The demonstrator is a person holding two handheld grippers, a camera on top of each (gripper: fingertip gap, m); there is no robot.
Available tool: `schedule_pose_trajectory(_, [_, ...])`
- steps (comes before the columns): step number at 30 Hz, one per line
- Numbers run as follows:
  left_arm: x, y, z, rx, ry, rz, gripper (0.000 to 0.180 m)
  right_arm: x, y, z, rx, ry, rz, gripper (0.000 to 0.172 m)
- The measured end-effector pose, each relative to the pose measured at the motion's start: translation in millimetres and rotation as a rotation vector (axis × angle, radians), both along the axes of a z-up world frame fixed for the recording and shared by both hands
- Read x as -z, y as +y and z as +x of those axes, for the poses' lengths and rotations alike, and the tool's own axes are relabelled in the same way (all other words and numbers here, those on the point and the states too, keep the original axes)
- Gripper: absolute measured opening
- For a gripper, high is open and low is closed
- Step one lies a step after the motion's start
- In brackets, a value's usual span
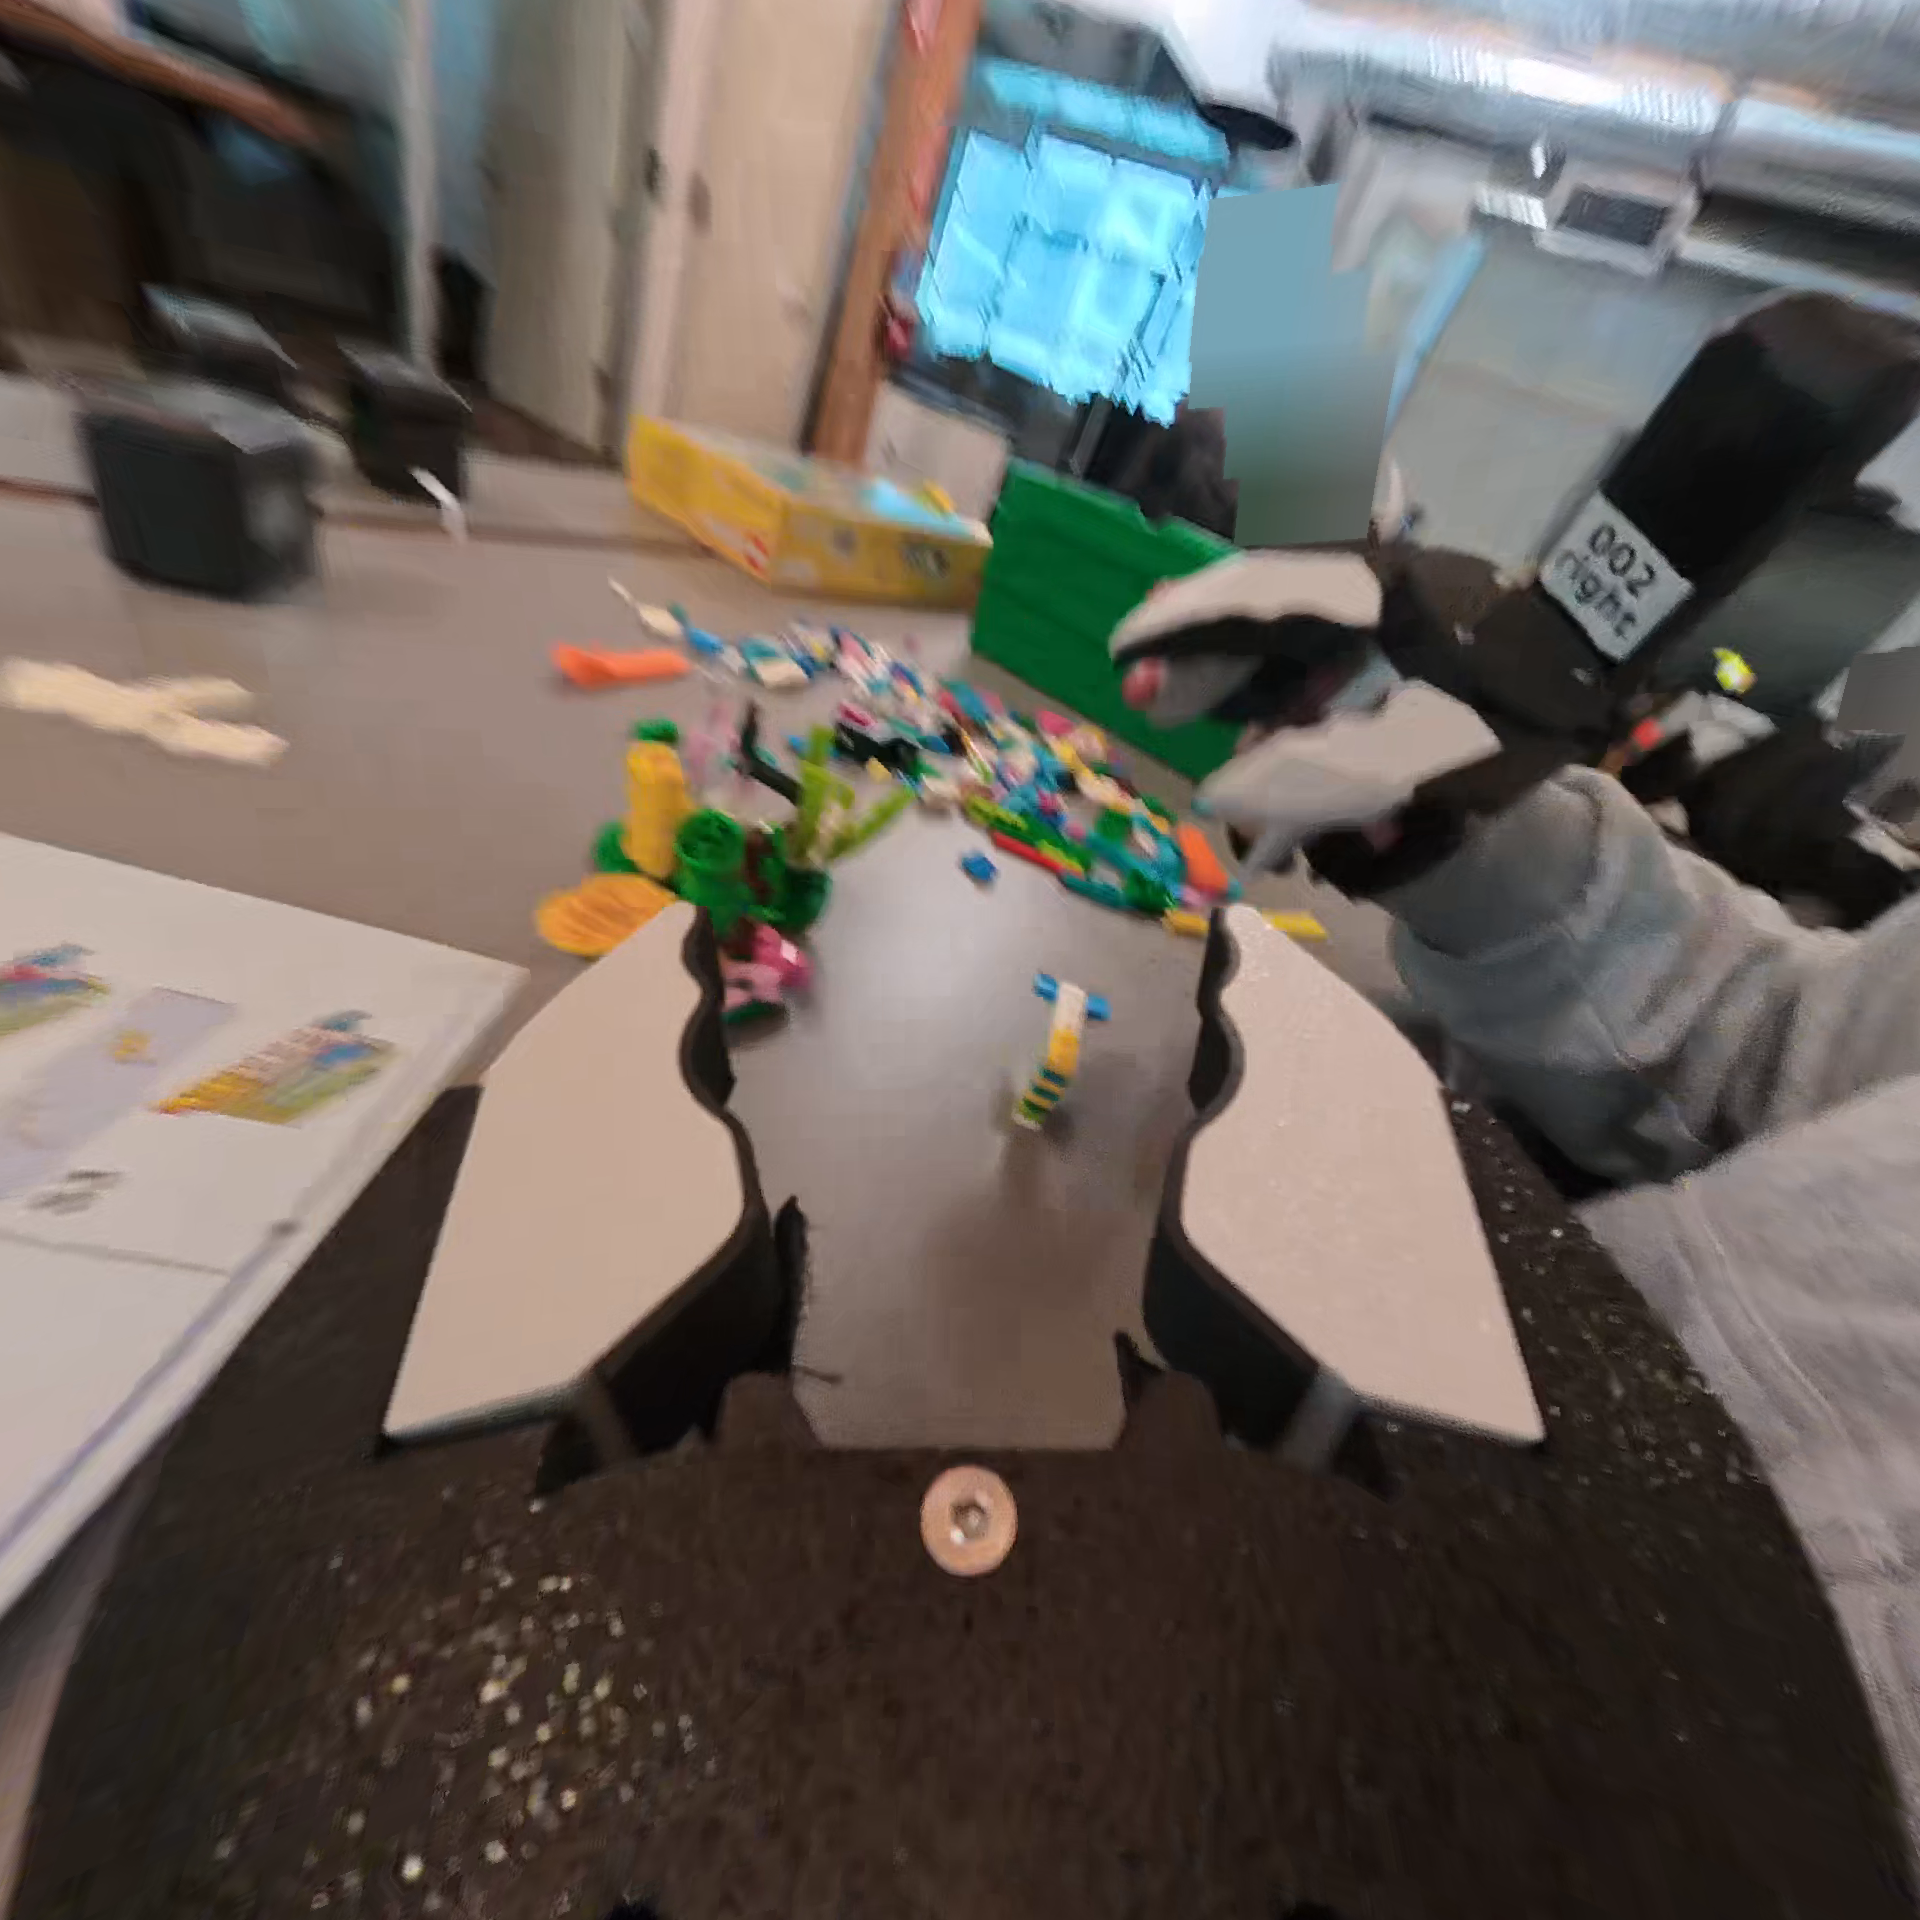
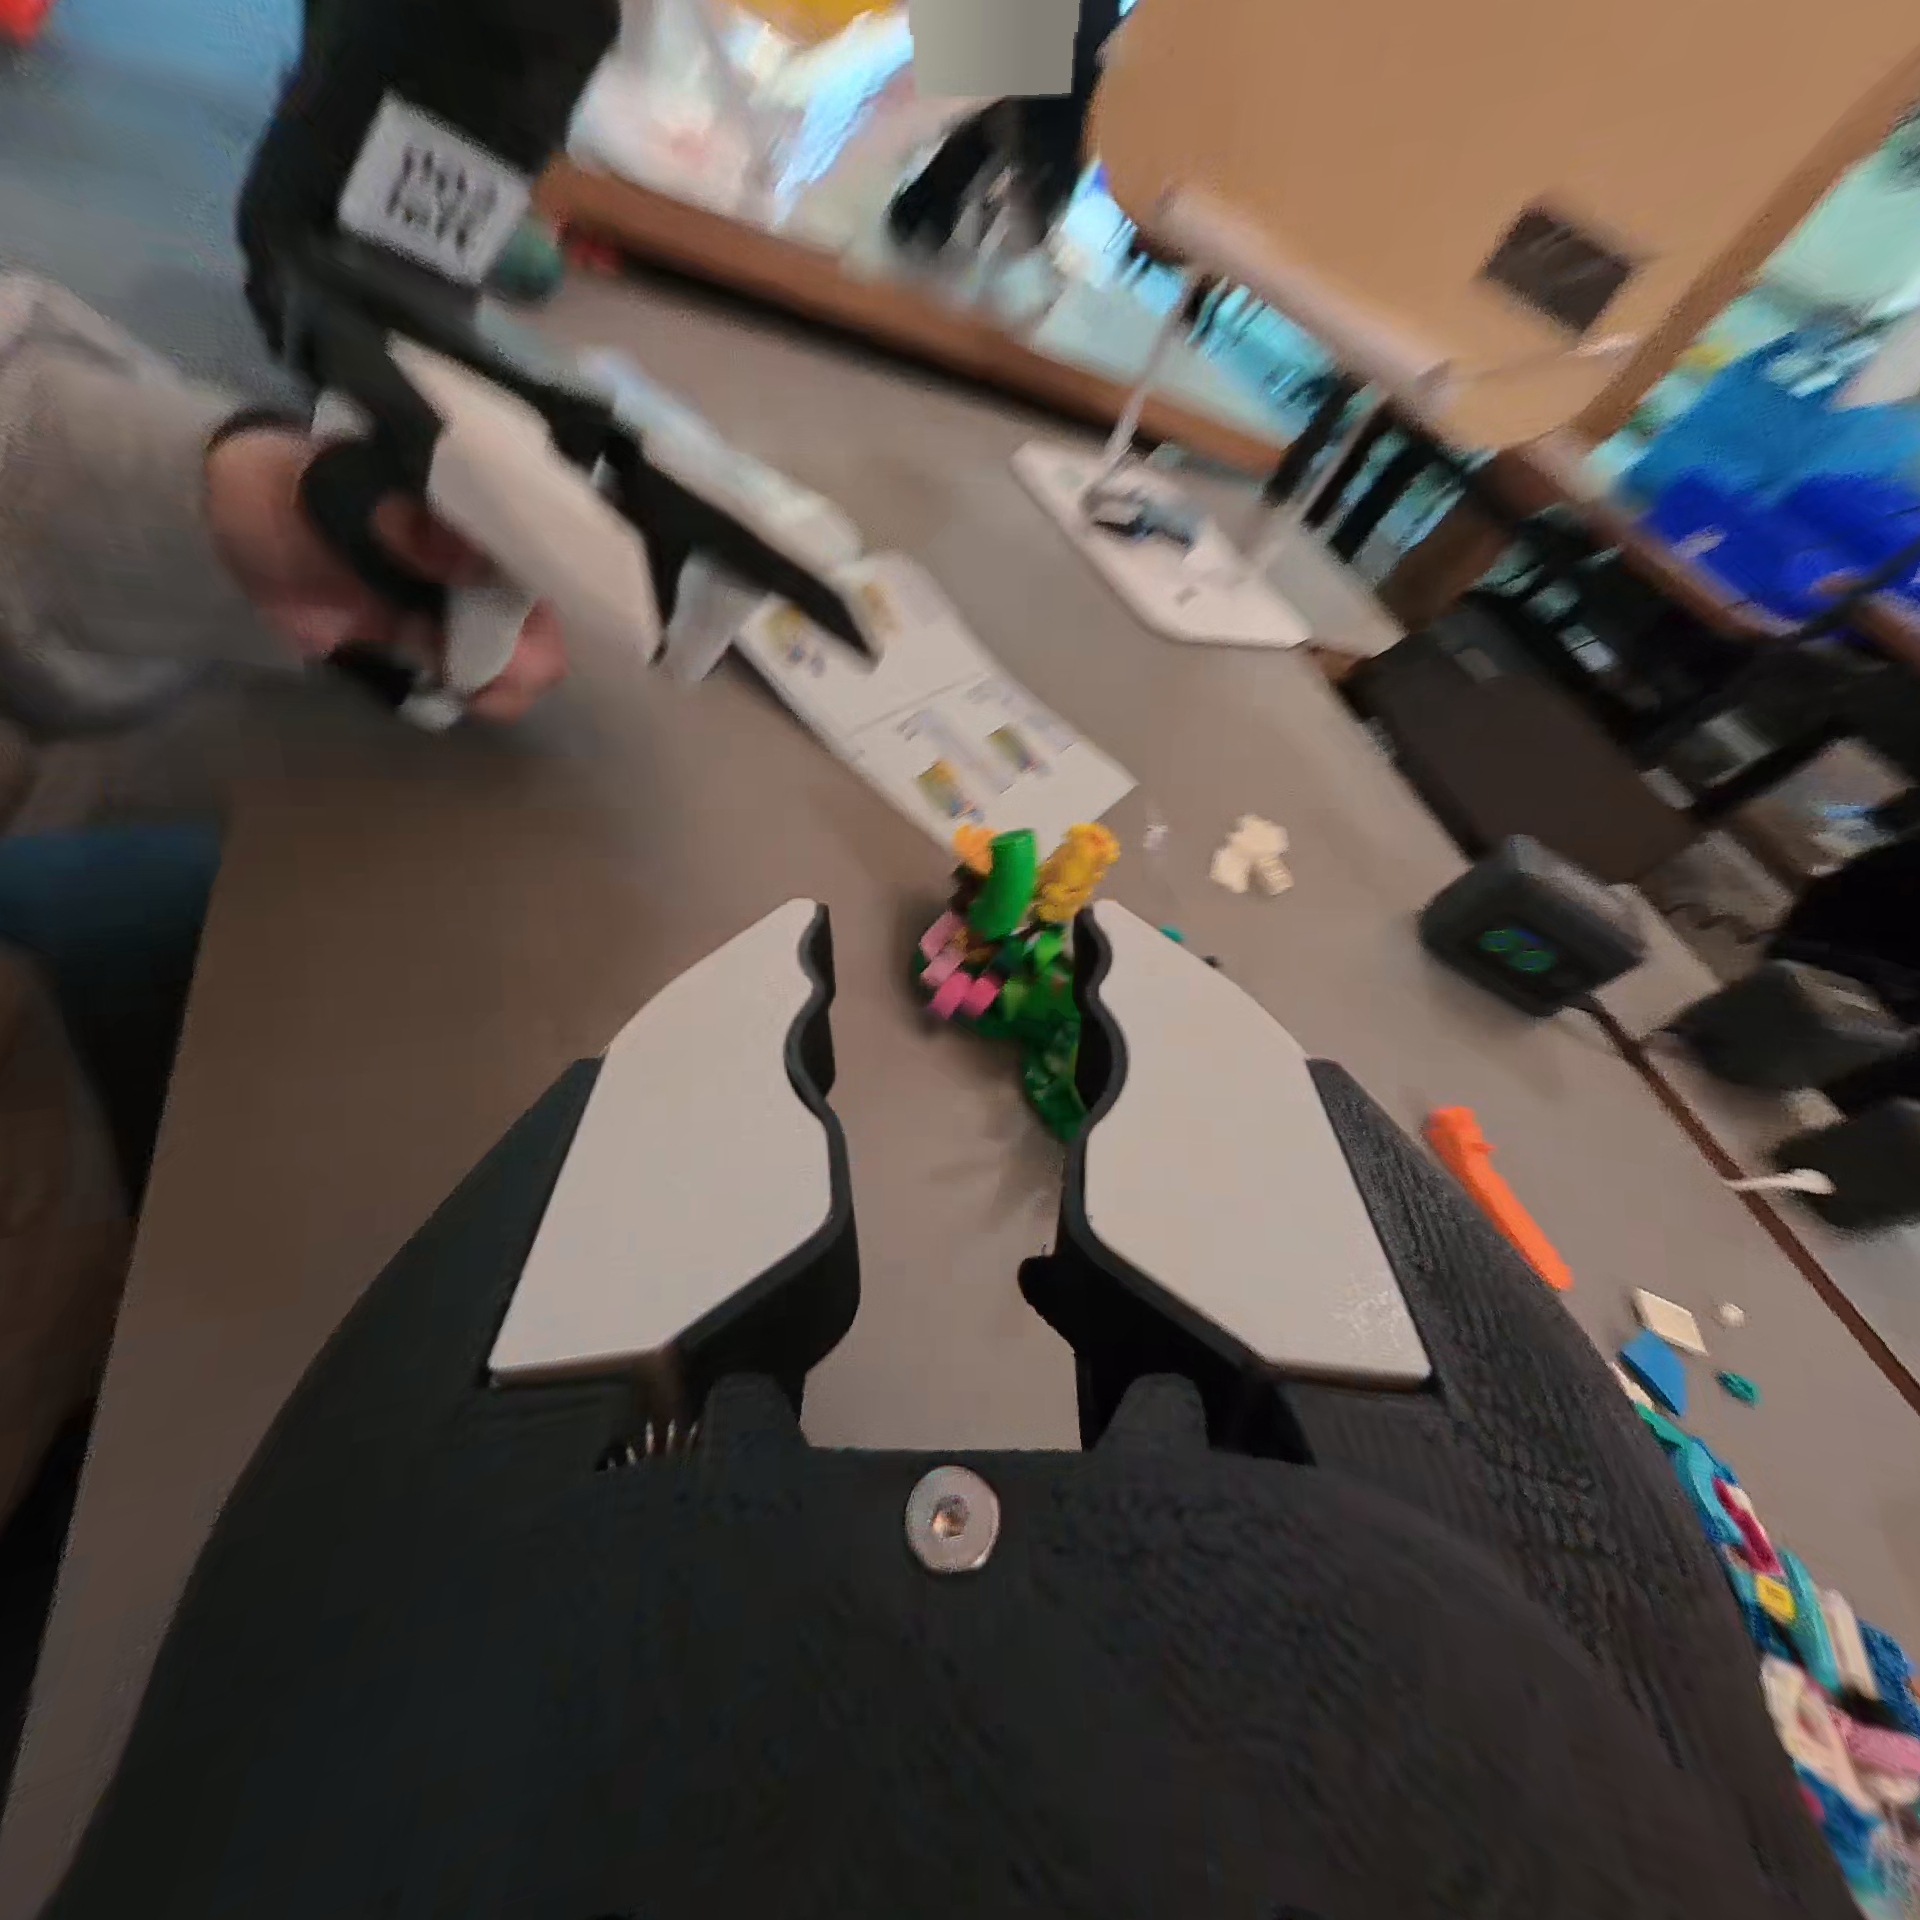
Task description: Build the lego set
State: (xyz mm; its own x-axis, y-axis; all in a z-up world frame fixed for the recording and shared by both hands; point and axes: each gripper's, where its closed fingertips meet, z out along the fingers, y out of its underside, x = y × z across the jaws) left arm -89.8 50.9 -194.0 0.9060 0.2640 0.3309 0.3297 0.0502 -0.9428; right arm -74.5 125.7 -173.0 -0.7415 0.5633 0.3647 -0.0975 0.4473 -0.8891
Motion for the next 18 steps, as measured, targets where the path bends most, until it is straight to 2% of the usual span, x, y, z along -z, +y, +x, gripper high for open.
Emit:
schedule_pose_trajectory(1, [6, 8, 8, 0.056, -0.025, -0.045, 0.086, -7, 8, 1, 0.033, 0.049, -0.073, 0.041])
schedule_pose_trajectory(4, [26, 28, 29, 0.186, -0.052, -0.194, 0.075, -15, 28, 7, 0.106, 0.148, -0.251, 0.033])
schedule_pose_trajectory(6, [41, 38, 41, 0.251, -0.045, -0.314, 0.068, -13, 36, 11, 0.129, 0.185, -0.294, 0.031])
schedule_pose_trajectory(10, [75, 48, 53, 0.326, -0.024, -0.567, 0.064, -15, 48, 15, 0.179, 0.274, -0.351, 0.028])
schedule_pose_trajectory(13, [74, 57, 46, 0.309, 0.038, -0.574, 0.055, -19, 55, 15, 0.2, 0.297, -0.408, 0.026])
schedule_pose_trajectory(18, [79, 63, 44, 0.348, 0.048, -0.612, 0.042, -21, 58, 16, 0.202, 0.294, -0.456, 0.025])
